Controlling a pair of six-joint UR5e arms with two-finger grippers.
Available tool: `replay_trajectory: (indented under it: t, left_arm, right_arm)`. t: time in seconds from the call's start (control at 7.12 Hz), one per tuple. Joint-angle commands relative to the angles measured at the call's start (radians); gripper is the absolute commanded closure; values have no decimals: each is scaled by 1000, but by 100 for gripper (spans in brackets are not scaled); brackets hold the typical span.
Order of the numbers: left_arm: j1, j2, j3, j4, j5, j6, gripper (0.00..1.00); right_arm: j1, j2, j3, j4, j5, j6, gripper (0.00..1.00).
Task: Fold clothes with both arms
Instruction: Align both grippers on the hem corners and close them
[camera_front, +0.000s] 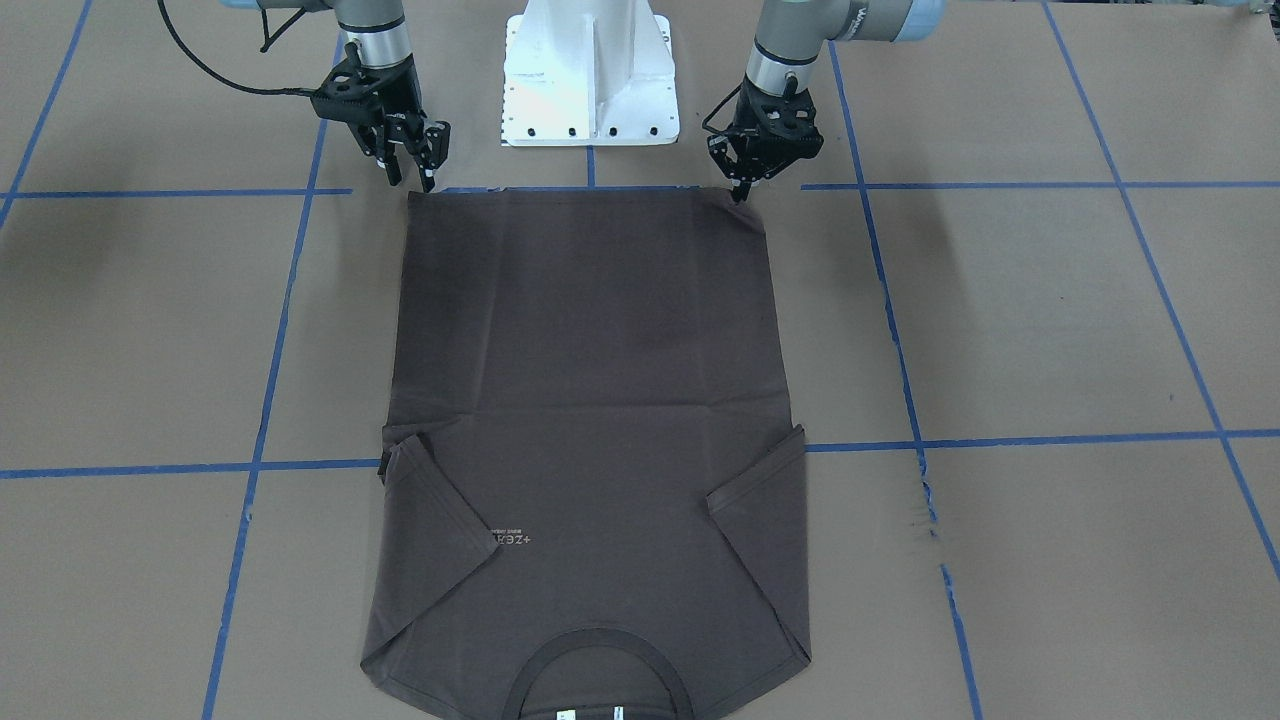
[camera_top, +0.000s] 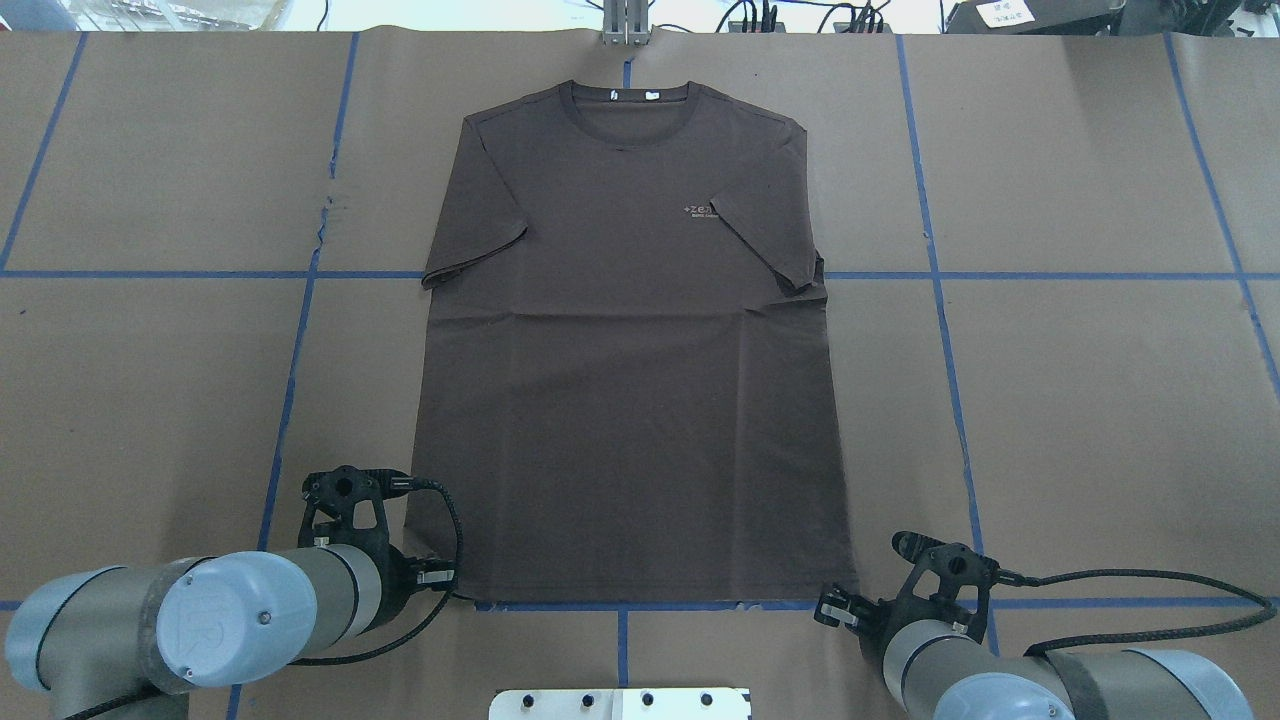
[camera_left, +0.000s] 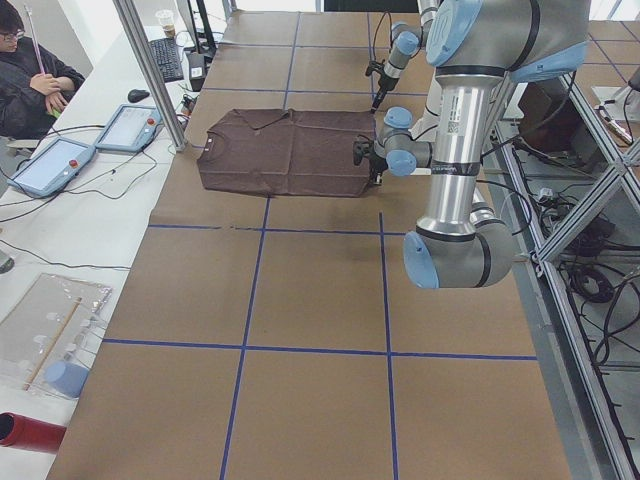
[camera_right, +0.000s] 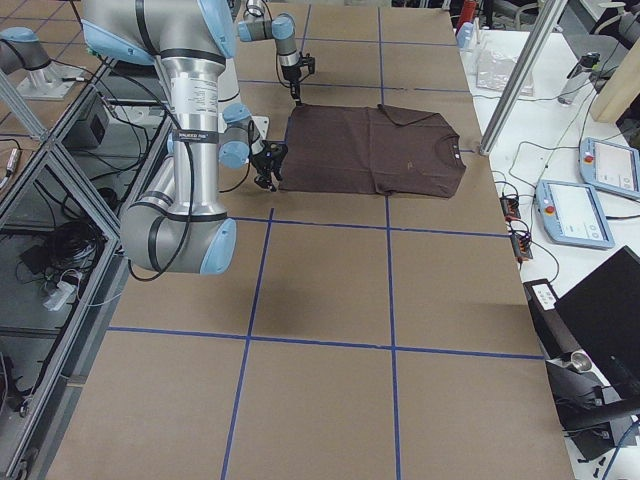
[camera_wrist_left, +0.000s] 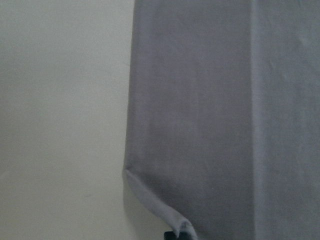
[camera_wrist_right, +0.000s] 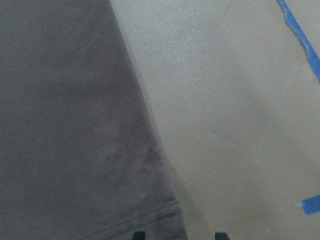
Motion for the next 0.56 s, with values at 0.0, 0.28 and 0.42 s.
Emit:
replay_trajectory:
  t: [0.0, 0.28, 0.42]
  left_arm:
    - [-3, 0, 0, 0, 1, 1, 100]
    - [-7, 0, -3, 0, -1, 1, 100]
    - [-9, 0, -3, 2, 1, 1, 100]
  right_arm:
    - [1, 0, -10, 0, -12, 0, 46]
    - [5, 2, -16, 0, -23, -2, 53]
    - [7, 2, -16, 0, -23, -2, 53]
